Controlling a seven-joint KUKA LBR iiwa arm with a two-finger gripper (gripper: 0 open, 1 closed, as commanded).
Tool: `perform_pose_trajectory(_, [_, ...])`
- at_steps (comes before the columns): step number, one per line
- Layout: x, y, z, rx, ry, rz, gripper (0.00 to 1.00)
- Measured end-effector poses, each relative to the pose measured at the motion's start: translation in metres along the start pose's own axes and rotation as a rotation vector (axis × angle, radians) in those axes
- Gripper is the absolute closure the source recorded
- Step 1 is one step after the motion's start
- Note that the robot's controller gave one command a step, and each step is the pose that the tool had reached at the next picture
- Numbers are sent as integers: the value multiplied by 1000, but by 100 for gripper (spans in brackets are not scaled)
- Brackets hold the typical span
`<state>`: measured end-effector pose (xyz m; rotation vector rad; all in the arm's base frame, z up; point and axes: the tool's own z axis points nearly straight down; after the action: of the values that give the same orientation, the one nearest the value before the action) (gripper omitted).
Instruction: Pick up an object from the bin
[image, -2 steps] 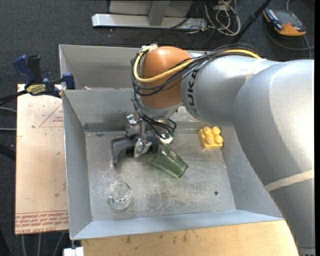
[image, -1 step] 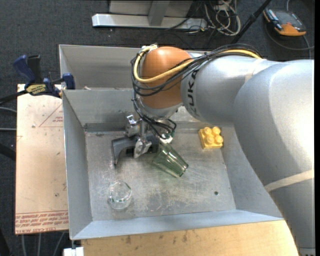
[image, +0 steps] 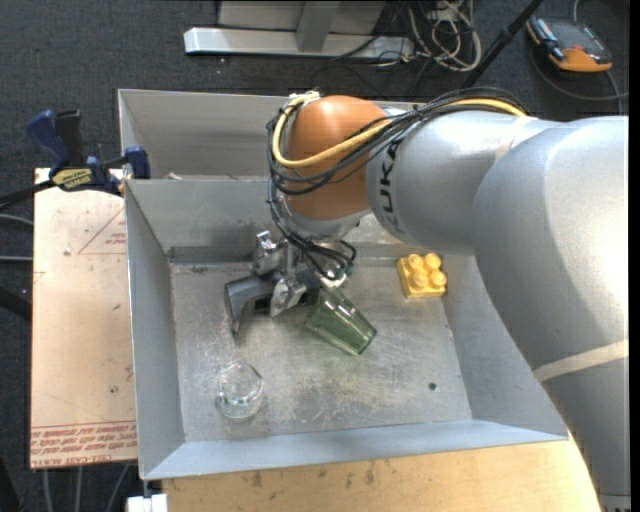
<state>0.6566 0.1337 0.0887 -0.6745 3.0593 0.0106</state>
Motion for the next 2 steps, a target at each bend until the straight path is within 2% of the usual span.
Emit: perform_pose_trajectory(2, [2, 1, -4, 0, 2, -4, 100])
